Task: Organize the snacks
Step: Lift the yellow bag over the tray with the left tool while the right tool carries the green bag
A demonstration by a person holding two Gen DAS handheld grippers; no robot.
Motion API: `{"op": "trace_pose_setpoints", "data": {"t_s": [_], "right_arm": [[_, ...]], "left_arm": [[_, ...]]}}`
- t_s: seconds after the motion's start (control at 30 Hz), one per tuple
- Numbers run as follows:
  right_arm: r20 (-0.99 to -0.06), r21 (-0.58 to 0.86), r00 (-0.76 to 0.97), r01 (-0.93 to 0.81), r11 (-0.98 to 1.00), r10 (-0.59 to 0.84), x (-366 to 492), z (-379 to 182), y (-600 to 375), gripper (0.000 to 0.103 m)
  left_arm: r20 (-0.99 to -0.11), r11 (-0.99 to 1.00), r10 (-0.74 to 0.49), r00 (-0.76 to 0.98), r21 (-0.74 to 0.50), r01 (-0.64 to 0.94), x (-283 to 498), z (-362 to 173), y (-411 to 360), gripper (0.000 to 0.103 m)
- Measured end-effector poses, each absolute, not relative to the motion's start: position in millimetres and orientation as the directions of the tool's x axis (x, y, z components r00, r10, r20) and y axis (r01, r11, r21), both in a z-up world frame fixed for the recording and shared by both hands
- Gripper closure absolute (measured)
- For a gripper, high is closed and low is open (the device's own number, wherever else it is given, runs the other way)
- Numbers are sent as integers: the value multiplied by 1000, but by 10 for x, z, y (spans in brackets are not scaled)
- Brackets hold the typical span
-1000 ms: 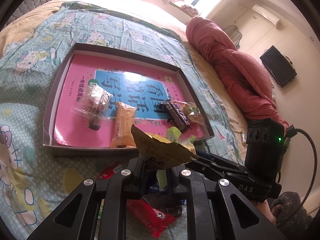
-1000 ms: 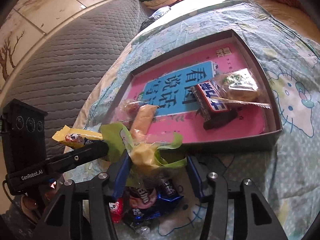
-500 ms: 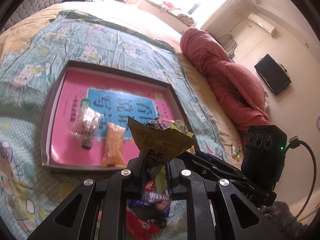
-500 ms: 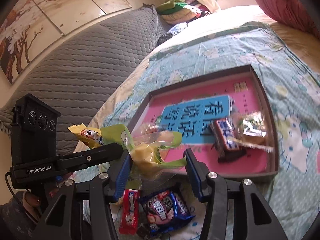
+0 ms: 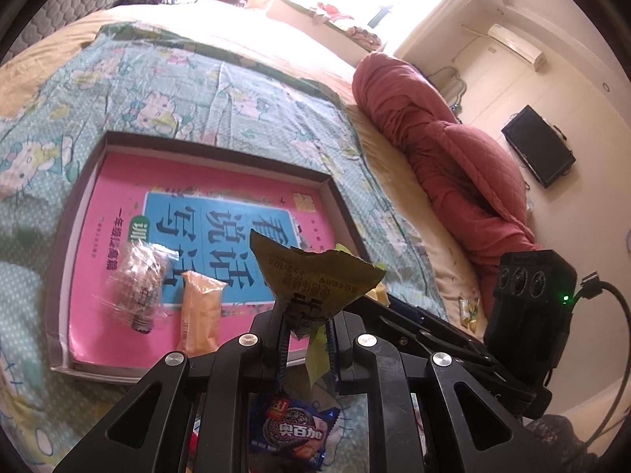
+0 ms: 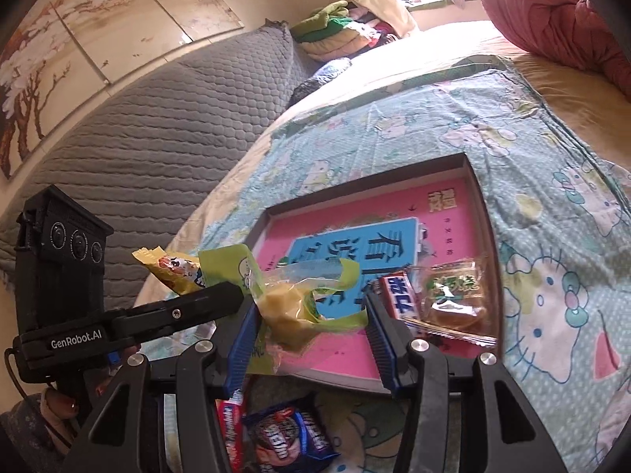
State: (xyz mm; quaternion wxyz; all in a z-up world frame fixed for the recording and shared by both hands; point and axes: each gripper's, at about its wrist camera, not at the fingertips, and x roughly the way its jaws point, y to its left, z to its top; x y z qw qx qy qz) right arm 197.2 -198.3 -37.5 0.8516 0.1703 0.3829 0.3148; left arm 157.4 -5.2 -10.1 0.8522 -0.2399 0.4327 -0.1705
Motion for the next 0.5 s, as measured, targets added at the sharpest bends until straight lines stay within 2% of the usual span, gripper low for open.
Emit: {"op": "trace_pose_setpoints", "data": {"t_s": [0.5], "right_arm": [[-635, 464, 488, -379, 801, 599, 2097, -594, -1855, 50]], "left_arm": [[-702, 832, -474, 532, -555, 8, 1606, -455, 21, 87]]}}
